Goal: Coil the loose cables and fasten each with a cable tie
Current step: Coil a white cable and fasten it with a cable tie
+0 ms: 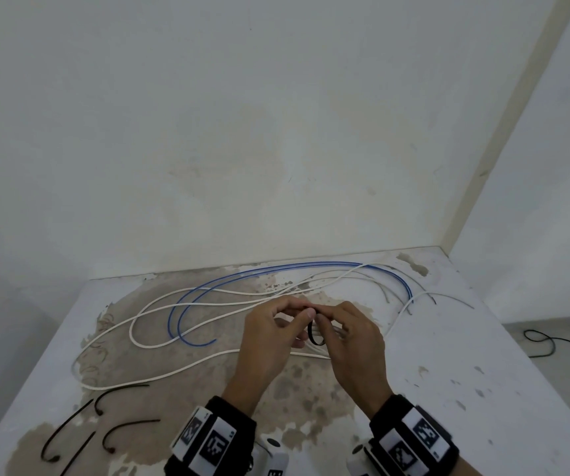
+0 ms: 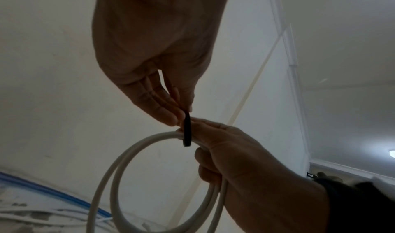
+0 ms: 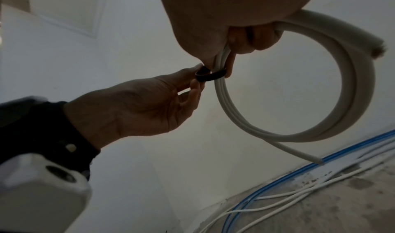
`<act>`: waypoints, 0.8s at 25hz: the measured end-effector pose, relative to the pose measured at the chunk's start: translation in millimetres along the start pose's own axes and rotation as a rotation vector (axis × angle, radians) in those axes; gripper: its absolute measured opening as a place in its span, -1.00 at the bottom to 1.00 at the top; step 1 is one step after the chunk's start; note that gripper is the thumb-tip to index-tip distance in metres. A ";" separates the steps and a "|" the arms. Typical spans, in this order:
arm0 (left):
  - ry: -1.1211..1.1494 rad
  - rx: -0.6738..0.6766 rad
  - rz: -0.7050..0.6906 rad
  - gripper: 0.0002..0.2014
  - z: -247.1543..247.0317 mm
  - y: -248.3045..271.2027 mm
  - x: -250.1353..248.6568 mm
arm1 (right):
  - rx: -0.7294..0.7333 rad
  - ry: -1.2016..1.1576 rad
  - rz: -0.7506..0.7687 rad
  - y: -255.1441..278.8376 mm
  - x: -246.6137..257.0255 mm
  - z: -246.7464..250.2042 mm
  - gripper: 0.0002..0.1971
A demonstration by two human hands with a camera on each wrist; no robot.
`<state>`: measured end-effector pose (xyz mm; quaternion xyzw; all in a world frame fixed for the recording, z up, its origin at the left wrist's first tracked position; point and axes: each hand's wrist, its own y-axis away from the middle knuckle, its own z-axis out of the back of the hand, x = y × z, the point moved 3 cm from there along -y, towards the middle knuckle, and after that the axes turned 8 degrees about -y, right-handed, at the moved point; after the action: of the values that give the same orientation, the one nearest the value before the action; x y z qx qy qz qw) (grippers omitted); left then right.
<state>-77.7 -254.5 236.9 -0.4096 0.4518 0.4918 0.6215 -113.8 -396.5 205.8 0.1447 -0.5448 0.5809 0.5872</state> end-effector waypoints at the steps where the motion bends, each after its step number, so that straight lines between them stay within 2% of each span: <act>1: -0.016 0.012 -0.015 -0.92 -1.1 0.9 -1.3 | 0.007 -0.021 -0.001 -0.2 0.1 0.9 -0.80; 6: -0.008 -0.004 -0.051 -0.91 4.0 -3.2 -4.0 | 0.108 -0.206 -0.065 -3.4 -0.9 4.0 -0.76; 9: -0.055 0.030 -0.090 -0.91 4.9 -6.3 -4.7 | 0.156 -0.387 -0.186 -4.6 0.0 5.6 -0.80; 12: -0.124 0.088 -0.147 -0.92 5.2 -5.8 -9.2 | 0.284 -0.557 -0.288 -9.8 5.3 12.1 -0.81; 16: -0.081 0.000 -0.214 -0.92 20.6 -17.5 -28.3 | 0.374 -0.645 -0.422 -13.5 0.1 17.5 -0.79; 20: -0.133 0.016 -0.308 -0.90 20.6 -17.8 -45.4 | 0.402 -0.668 -0.446 -12.5 -6.5 14.5 -0.80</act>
<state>-61.9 -249.0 287.0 -0.4355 0.3453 0.4134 0.7212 -108.4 -415.1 211.7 0.5497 -0.5363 0.4557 0.4501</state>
